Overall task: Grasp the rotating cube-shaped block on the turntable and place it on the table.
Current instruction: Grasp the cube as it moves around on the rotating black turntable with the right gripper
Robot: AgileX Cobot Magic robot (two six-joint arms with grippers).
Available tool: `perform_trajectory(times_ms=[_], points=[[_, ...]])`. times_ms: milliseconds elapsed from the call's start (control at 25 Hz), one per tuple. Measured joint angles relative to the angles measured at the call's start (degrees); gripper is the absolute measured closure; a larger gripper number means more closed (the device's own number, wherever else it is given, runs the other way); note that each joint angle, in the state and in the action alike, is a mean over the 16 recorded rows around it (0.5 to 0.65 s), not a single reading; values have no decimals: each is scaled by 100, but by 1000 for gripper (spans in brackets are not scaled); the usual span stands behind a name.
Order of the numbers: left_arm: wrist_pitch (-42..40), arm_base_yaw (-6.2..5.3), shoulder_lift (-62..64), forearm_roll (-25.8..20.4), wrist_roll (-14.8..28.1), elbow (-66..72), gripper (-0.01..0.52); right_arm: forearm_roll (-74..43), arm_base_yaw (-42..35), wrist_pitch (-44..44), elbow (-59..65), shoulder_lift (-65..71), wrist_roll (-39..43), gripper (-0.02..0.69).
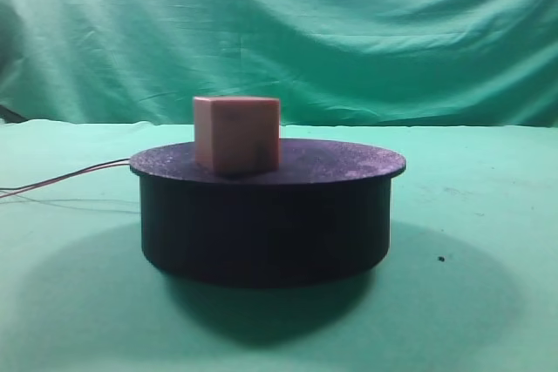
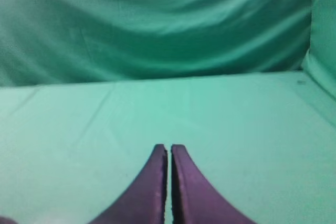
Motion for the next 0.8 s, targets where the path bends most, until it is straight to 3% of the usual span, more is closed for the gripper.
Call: perform_trajectory(times_ms=[440, 800], points=[[0, 0, 0, 0, 0, 0, 514, 691, 190, 1253, -817, 1878, -597, 665], [0, 0, 0, 0, 0, 0, 514, 721, 1466, 1932, -1824, 3735, -828, 665]])
